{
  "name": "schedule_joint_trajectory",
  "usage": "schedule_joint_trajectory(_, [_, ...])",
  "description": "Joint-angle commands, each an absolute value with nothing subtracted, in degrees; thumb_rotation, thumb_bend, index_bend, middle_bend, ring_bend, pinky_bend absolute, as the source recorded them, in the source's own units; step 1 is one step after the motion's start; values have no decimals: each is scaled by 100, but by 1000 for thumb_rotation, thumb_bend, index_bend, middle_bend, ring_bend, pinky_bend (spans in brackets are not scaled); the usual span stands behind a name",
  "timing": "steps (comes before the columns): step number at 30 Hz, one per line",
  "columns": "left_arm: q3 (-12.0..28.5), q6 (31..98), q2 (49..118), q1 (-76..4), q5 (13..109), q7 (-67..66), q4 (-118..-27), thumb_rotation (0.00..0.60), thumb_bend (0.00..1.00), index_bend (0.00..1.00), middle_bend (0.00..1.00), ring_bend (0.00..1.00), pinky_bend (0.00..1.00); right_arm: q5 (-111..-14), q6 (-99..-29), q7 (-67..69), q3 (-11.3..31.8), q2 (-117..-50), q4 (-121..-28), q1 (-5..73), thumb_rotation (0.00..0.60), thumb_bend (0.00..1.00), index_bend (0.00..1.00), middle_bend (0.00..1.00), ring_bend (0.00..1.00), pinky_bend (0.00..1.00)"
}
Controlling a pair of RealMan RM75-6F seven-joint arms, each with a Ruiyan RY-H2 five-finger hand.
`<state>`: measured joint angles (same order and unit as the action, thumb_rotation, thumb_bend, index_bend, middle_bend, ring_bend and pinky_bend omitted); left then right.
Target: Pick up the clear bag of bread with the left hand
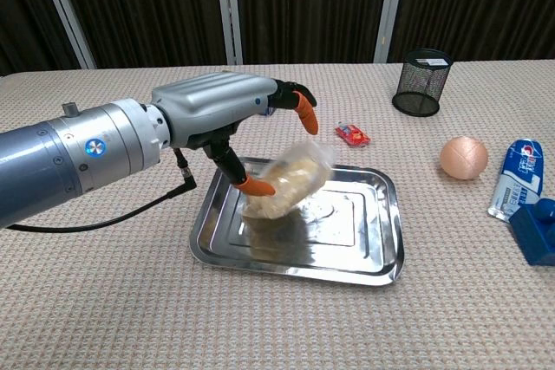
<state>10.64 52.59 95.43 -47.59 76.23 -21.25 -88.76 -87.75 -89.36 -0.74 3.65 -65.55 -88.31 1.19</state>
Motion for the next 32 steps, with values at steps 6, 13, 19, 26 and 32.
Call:
schedule_joint_trajectory(6, [1011,5791,9294,-4548,7699,-2219,-9273,600,12,0,0,0,0,-8772,-8953,-41,379,-6546,-8808,116,600,0,34,3,0,87])
schedule_joint_trajectory(13, [600,6954,8228,-3668,8050,-2355,-10075,600,75,89,0,0,0,-8738,-8930,-3,437,-6534,-8755,159,600,0,34,3,0,87])
schedule_joint_trajectory(19, [153,7928,7332,-2742,8302,-1845,-10195,600,81,133,0,0,0,-8702,-8803,-32,458,-6553,-8736,239,600,0,34,3,0,88])
schedule_joint_trajectory(26, [-341,8938,7008,-1675,8456,-1192,-9950,600,80,150,0,0,0,-8694,-8722,-98,466,-6639,-8724,307,600,0,31,0,0,87])
schedule_joint_trajectory(32, [-621,9321,6970,-1130,8623,-991,-9751,600,82,159,0,0,0,-8705,-8727,-144,469,-6657,-8728,325,600,0,28,0,0,87])
